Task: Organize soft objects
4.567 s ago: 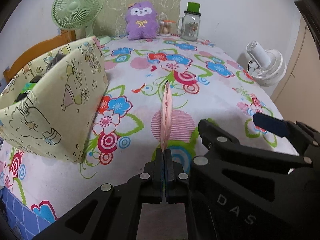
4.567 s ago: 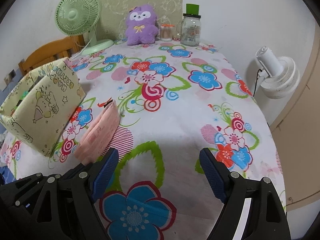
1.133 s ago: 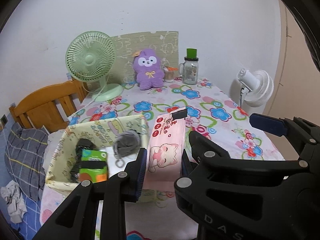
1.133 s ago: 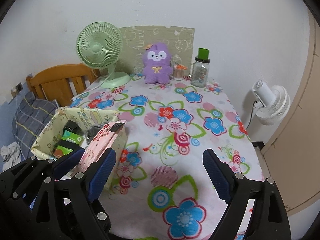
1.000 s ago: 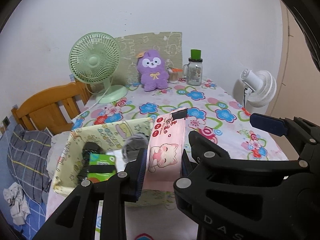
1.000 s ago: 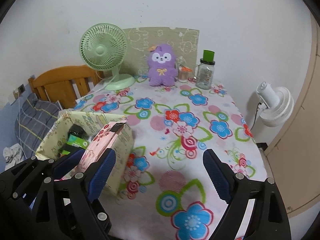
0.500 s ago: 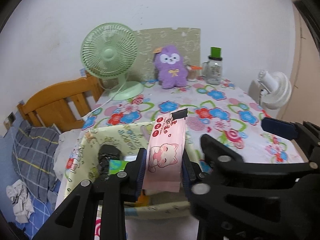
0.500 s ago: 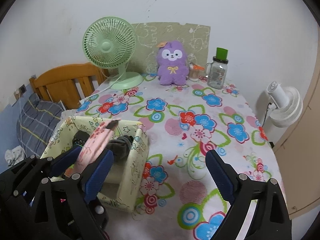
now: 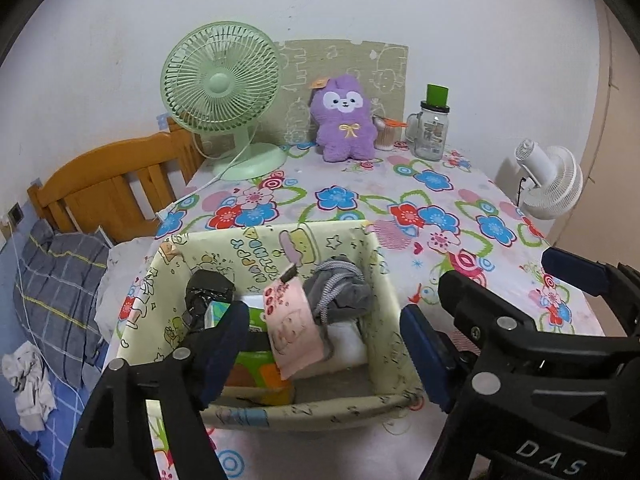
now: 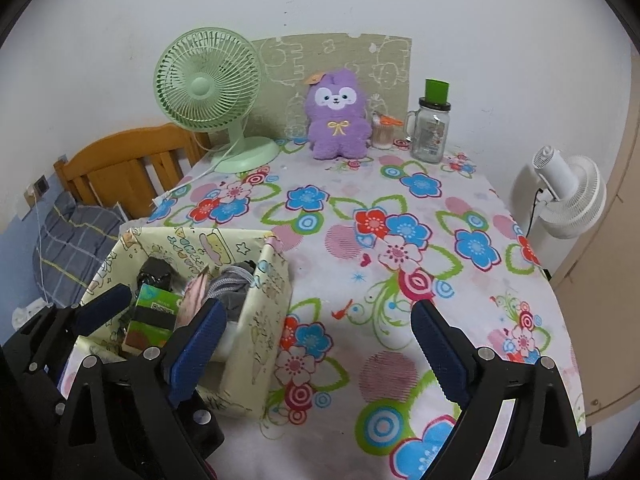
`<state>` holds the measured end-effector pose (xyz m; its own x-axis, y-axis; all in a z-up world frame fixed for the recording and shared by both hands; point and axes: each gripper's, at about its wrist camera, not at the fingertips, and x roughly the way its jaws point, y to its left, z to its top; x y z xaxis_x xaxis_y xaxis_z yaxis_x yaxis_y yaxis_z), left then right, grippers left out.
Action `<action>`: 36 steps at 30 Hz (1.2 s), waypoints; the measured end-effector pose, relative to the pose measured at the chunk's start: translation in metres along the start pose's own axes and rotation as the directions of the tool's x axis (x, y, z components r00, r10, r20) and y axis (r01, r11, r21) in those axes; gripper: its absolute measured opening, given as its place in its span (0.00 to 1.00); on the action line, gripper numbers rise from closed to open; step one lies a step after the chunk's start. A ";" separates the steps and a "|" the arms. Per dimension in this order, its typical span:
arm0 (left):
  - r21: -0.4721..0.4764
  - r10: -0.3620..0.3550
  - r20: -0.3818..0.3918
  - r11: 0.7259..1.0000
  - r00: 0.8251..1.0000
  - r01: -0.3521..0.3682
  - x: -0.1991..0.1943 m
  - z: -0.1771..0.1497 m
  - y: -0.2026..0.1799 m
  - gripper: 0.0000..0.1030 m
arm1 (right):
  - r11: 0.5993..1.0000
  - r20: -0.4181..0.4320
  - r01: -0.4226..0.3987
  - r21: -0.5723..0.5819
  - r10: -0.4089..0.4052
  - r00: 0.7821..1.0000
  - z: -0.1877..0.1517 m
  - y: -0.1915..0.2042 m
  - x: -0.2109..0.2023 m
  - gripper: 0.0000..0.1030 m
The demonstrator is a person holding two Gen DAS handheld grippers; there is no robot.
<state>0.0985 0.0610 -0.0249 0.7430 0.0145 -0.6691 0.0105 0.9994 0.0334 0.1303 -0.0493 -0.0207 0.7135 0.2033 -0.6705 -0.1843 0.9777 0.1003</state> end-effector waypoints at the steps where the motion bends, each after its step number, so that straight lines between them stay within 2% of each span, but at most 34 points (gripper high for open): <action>1: 0.002 -0.001 0.000 1.000 1.000 0.001 -0.002 -0.001 -0.003 0.81 | 1.000 0.004 0.002 0.002 -0.002 1.000 -0.001 -0.002 -0.003 0.92; 7: 0.018 -0.028 0.020 0.999 0.999 0.028 -0.017 -0.005 -0.023 0.88 | 0.999 0.041 0.033 0.012 -0.033 0.999 -0.010 -0.019 -0.022 0.92; 16: 0.055 -0.044 0.041 0.998 0.998 0.041 -0.038 -0.007 -0.049 0.93 | 0.996 0.090 0.086 0.028 -0.088 0.992 -0.021 -0.045 -0.053 0.92; 20: 0.062 -0.034 0.054 0.998 0.998 0.031 -0.048 -0.010 -0.057 0.94 | 0.994 0.097 0.100 0.034 -0.103 0.990 -0.027 -0.057 -0.064 0.92; 29: 0.006 -0.008 0.100 1.000 0.995 0.008 -0.071 -0.014 -0.057 0.96 | 0.995 0.122 0.096 0.041 -0.100 0.987 -0.032 -0.079 -0.090 0.93; 36: 0.004 0.050 0.161 0.999 0.986 -0.051 -0.089 -0.016 -0.062 0.99 | 0.995 0.167 0.091 0.035 -0.095 0.981 -0.037 -0.089 -0.111 0.93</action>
<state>0.0211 -0.0021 0.0204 0.8408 0.0589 -0.5382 -0.0246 0.9972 0.0706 0.0429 -0.1608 0.0174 0.8304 0.1149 -0.5452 -0.0952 0.9934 0.0644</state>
